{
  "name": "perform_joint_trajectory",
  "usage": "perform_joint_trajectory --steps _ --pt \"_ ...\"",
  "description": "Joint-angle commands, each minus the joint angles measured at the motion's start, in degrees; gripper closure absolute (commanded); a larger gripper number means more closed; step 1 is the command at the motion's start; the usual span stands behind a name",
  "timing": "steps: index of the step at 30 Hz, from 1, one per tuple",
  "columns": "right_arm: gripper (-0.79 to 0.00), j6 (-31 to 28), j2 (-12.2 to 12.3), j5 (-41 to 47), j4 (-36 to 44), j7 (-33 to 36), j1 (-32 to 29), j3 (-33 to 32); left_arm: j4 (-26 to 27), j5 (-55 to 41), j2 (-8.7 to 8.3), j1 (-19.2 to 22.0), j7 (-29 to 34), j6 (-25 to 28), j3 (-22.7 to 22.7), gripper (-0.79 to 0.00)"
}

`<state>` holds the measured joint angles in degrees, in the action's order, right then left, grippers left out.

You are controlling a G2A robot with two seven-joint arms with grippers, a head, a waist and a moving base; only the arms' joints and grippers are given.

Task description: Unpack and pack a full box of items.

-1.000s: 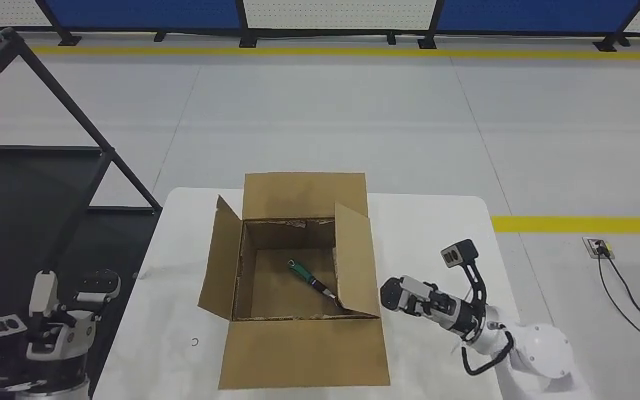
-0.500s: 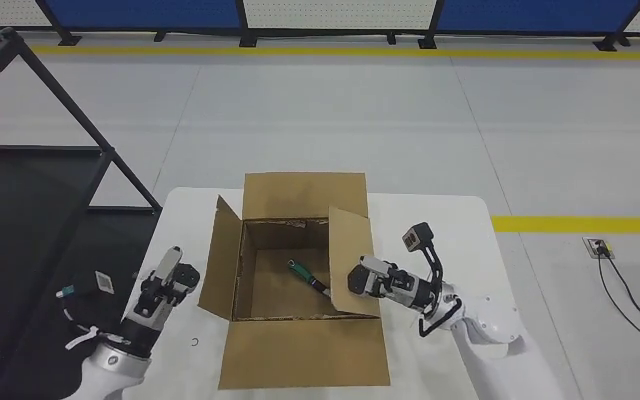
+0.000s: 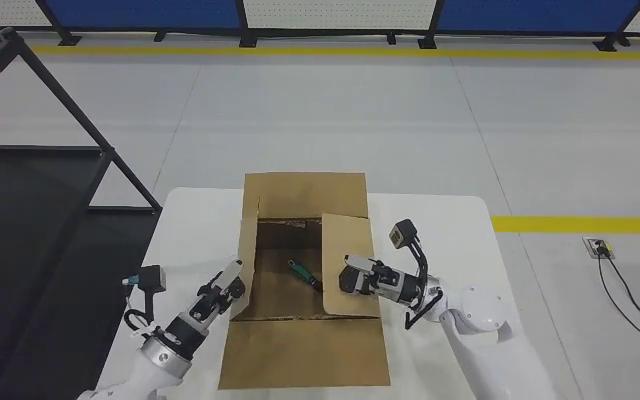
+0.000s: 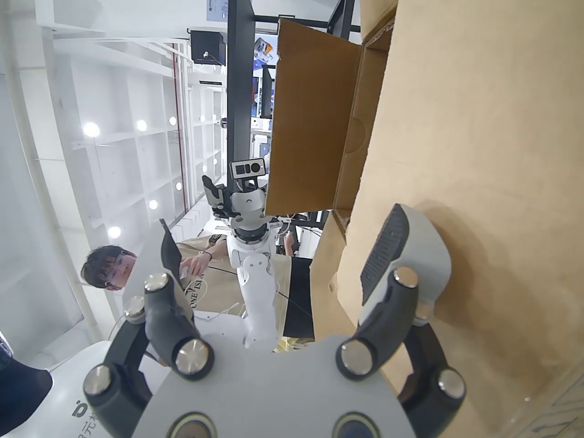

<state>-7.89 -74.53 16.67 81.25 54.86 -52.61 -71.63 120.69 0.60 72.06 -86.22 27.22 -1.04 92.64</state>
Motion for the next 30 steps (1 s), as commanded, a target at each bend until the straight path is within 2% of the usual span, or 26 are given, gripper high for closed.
perform_joint_trajectory --steps 1,12,19,30 --pt "-0.785 0.1 0.0 -0.9 -0.4 -1.1 0.4 0.4 -0.9 -0.1 0.0 0.7 0.2 0.0 -1.0 -0.785" --pt "-0.785 -0.2 0.3 -1.7 -4.2 1.2 2.8 1.6 -4.3 3.8 -0.17 3.4 1.9 -0.5 -7.1 -0.785" --pt "-0.785 -0.8 0.7 -3.7 -4.0 4.0 3.4 2.8 -6.3 5.2 -0.3 4.8 2.0 -1.9 -8.6 -0.785" --pt "-0.785 -3.9 1.2 -1.2 -2.0 4.5 2.6 2.1 -7.7 7.2 -0.63 6.3 3.3 -3.9 -9.9 -0.785"
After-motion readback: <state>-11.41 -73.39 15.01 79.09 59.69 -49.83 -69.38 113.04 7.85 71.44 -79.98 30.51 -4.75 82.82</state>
